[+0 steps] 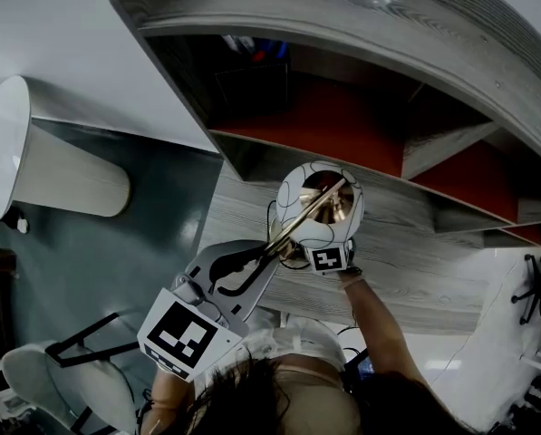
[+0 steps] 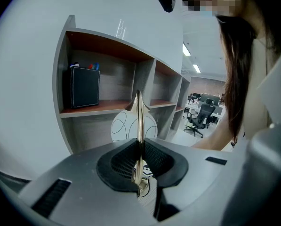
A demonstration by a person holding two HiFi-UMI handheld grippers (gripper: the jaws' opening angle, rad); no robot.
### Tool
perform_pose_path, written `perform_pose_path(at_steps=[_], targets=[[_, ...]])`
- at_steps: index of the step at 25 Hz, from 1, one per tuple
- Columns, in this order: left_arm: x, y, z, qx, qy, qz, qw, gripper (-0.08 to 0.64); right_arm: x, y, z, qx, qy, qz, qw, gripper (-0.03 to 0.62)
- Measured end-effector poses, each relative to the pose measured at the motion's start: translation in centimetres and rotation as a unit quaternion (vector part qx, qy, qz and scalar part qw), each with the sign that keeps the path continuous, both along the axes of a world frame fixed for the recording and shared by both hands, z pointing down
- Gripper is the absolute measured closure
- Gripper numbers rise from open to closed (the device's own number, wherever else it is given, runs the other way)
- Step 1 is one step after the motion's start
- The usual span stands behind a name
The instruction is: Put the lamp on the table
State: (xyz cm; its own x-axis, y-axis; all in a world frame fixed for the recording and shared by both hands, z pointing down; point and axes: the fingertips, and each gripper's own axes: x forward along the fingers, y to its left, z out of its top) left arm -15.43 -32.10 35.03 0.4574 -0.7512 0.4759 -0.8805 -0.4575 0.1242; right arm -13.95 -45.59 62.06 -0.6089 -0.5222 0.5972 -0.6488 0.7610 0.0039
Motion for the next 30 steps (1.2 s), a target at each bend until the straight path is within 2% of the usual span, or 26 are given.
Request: perform_pose_path(at_steps=[11, 16, 30], targets=[[1.1, -0.3, 0.2, 0.007, -0.012, 0.015, 0.9998, 0.514, 0.4, -0.4, 0.0, 0.009, 0.003, 0.001, 1.0, 0.566], [1.3, -0.5, 0.2, 0.012, -0.021, 0.022, 0.9995, 0.514, 0.4, -0.1, 0.5, -0.005, 0.007, -0.002, 1.0, 0.566], [1.2, -0.6, 0.3, 0.017, -0.026, 0.001, 0.9995, 0.512, 0.4, -0.1, 0.8, -0.005, 0.012, -0.008, 1.0, 0.565]])
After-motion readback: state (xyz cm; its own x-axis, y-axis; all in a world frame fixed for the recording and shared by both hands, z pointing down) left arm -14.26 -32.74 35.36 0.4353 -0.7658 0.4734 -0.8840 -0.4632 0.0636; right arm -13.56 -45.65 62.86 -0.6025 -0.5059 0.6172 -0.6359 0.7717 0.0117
